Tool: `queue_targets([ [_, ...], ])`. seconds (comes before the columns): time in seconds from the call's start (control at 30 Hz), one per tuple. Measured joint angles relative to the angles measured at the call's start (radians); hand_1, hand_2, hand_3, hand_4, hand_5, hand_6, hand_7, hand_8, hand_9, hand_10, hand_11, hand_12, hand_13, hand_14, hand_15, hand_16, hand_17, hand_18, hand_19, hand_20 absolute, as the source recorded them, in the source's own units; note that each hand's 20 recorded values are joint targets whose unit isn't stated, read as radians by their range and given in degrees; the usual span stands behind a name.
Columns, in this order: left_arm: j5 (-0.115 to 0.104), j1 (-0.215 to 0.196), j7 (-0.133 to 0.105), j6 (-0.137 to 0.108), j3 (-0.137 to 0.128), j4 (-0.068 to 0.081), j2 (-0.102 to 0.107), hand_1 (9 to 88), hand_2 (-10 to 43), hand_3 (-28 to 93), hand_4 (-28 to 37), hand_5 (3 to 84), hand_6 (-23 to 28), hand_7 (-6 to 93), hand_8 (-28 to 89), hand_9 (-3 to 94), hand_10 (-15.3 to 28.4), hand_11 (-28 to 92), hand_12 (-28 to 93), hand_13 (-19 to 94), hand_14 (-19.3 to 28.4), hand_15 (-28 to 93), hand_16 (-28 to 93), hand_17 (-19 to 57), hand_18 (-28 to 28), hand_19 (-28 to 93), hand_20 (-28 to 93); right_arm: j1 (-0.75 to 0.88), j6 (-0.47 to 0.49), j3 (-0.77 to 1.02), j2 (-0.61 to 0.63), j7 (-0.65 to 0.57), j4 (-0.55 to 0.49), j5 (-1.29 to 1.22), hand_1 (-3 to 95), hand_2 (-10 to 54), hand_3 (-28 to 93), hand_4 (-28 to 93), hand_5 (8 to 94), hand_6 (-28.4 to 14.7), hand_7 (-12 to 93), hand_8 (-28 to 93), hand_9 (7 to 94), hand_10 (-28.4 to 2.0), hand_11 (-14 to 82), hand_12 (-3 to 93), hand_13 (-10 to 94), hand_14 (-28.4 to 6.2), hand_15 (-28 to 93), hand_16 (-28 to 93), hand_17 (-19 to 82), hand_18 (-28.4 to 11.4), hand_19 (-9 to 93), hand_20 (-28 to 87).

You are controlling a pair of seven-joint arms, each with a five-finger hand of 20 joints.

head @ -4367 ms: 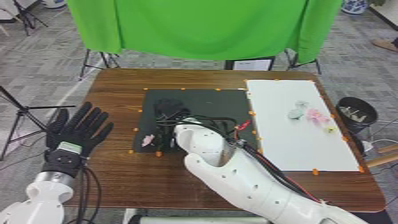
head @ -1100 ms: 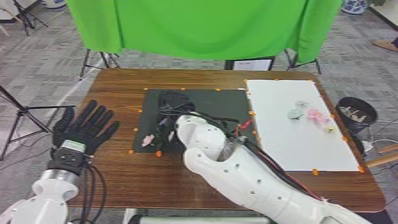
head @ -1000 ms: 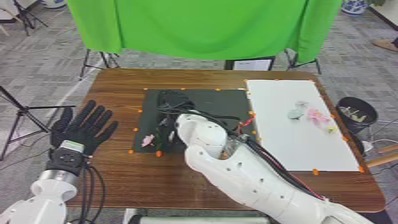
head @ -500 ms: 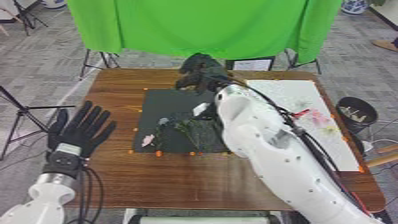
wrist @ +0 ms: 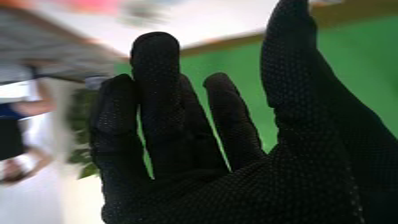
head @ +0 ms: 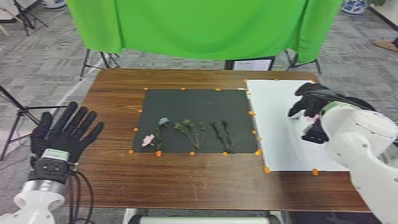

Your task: Arrange flowers

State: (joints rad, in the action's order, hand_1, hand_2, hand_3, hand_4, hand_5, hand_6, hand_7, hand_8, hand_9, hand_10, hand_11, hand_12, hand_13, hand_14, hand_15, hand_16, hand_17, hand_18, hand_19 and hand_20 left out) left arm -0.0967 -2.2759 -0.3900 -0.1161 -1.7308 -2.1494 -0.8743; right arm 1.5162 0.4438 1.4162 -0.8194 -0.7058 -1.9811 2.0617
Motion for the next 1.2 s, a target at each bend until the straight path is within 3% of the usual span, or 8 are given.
queue_targets([
  [0.17, 0.002, 0.000, -0.013, 0.020, 0.009, 0.002, 0.000, 27.6, 12.8, 69, -28.3, 37.6, 8.7, 12.6, -9, 31.7, 15.1, 18, 10, 24, 14.9, 29, -7, -6.5, 14.5, 34, 7, 0.089, -0.031, 0.080, 0.039, -0.043, 0.022, -0.005, 45.3, -9.5, 75, -28, 37.1, -9.2, 8, -10, 38.9, -17.6, 8.1, 11.8, 60, -14.0, 64, 22, 33, -24.1, 83, 40],
  [0.5, 0.006, 0.001, -0.007, 0.021, 0.015, 0.004, -0.005, 27.8, 12.7, 69, -28.3, 37.6, 8.8, 12.8, -9, 31.5, 15.4, 18, 10, 24, 15.1, 29, -7, -6.5, 14.5, 33, 7, 0.094, 0.059, 0.100, 0.031, -0.137, 0.070, -0.049, 47.1, -9.5, 75, -28, 40.2, -11.8, 7, -10, 39.9, -18.5, 9.6, 9.0, 62, -13.3, 62, 20, 34, -24.3, 84, 39],
  [0.7, 0.013, 0.001, 0.002, 0.023, 0.015, 0.007, -0.006, 27.9, 12.9, 69, -28.3, 37.8, 8.8, 13.0, -9, 31.5, 15.5, 18, 10, 24, 15.3, 30, -6, -6.5, 14.5, 33, 7, 0.095, 0.024, 0.082, 0.031, -0.154, 0.115, -0.055, 51.9, -8.3, 71, -28, 57.6, -3.2, 14, -13, 61.9, -11.9, 12.2, 11.6, 72, -10.6, 54, 23, 37, -23.3, 85, 37],
  [0.8, 0.011, 0.001, 0.003, 0.020, 0.016, 0.007, -0.007, 28.0, 13.0, 69, -28.3, 38.1, 9.1, 13.3, -9, 31.9, 15.8, 18, 10, 25, 15.5, 31, -6, -6.5, 14.5, 33, 7, 0.106, -0.052, 0.067, 0.032, -0.153, 0.128, -0.044, 55.5, -5.8, 63, -28, 65.6, -1.3, 16, -5, 69.9, -10.1, 12.4, 15.2, 73, -9.7, 52, 25, 37, -22.8, 85, 38],
  [0.9, 0.007, 0.002, 0.003, 0.011, 0.018, 0.005, -0.007, 28.0, 13.0, 69, -28.3, 38.2, 9.1, 13.3, -9, 32.1, 15.7, 18, 10, 25, 15.5, 31, -6, -6.5, 14.6, 34, 7, 0.123, -0.116, 0.058, 0.033, -0.148, 0.128, -0.024, 63.3, -1.8, 53, -28, 74.9, -0.1, 17, 2, 81.3, -8.7, 10.6, 29.2, 74, -8.8, 51, 27, 37, -21.2, 84, 40],
  [1.0, 0.004, 0.005, 0.001, 0.007, 0.026, 0.005, -0.007, 28.0, 12.9, 70, -28.3, 38.3, 9.1, 13.4, -9, 32.0, 15.7, 19, 10, 25, 15.5, 31, -7, -6.5, 14.6, 34, 7, 0.127, -0.118, 0.047, 0.033, -0.144, 0.129, -0.005, 68.8, -0.1, 44, -28, 76.8, 0.9, 19, 6, 83.9, -8.8, 14.6, 33.1, 74, -8.2, 51, 29, 36, -19.7, 83, 42],
  [1.2, 0.004, 0.018, 0.000, 0.007, 0.042, 0.005, -0.007, 28.0, 13.0, 70, -28.3, 38.2, 9.0, 13.2, -9, 32.1, 15.7, 18, 10, 25, 15.2, 31, -7, -6.4, 14.5, 34, 7, 0.143, -0.158, 0.038, 0.033, -0.123, 0.123, 0.045, 68.5, -0.1, 45, -28, 77.7, 1.3, 20, 9, 84.7, -8.9, 17.1, 33.6, 74, -8.2, 51, 31, 36, -19.5, 84, 45],
])
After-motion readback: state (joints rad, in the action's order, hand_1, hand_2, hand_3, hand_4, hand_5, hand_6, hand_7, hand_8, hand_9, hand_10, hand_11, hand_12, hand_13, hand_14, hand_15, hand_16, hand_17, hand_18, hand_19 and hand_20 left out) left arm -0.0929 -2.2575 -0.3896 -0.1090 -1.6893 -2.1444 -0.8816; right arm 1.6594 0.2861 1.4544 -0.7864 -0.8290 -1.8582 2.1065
